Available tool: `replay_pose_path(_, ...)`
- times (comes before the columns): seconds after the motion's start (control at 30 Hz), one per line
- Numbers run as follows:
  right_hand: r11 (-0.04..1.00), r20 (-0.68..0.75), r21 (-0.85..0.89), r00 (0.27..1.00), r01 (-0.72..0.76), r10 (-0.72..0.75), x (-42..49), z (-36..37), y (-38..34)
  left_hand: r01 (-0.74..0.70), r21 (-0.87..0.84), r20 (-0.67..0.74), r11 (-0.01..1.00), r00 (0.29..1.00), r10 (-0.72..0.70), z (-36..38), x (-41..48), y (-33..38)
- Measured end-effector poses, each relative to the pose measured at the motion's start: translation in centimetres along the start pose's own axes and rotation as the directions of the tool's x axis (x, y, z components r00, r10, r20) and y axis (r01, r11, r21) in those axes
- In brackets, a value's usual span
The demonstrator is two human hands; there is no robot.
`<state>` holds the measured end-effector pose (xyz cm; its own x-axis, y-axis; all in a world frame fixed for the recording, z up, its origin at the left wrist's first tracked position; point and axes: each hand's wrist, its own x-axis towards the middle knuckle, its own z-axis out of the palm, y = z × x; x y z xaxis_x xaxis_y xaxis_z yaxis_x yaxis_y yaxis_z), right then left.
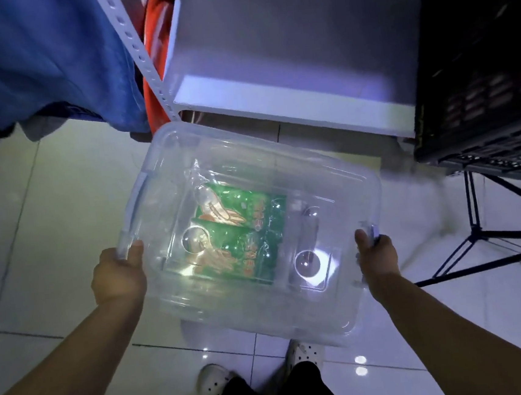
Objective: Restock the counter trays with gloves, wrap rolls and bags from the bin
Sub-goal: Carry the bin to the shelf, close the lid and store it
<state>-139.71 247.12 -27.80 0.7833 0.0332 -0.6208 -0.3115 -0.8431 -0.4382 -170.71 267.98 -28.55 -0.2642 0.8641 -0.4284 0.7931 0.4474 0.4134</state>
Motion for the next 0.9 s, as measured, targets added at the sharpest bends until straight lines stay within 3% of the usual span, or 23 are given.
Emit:
replay_pose_path(0.27, 0.989, -0.071, 0.098, 0.992, 0.111, -0.104, -6.2, -12.0, -5.6, -0.084, -0.105, -0.098, 0.991, 0.992, 0.074, -8.7, -9.7, 8.1)
replay_pose_path(0.5, 0.971, -0.170, 0.213, 0.983, 0.109, -0.073, -8.1, -16.7, -8.2, -0.213, -0.097, -0.054, 0.972, 0.976, 0.209, -10.9, -9.4, 16.3)
replay_pose_path(0.77, 0.923, -0.292, 0.382, 0.954, 0.053, 0.066, -7.6, -16.7, -10.3, -0.375, -0.031, 0.108, 0.926, 0.920, 0.376, -9.7, -4.6, 26.5)
replay_pose_path(0.9, 0.927, -0.314, 0.376, 0.943, 0.016, 0.111, -7.0, -16.3, -11.2, -0.408, -0.071, 0.285, 0.910, 0.866, 0.410, -9.1, -2.8, 30.4)
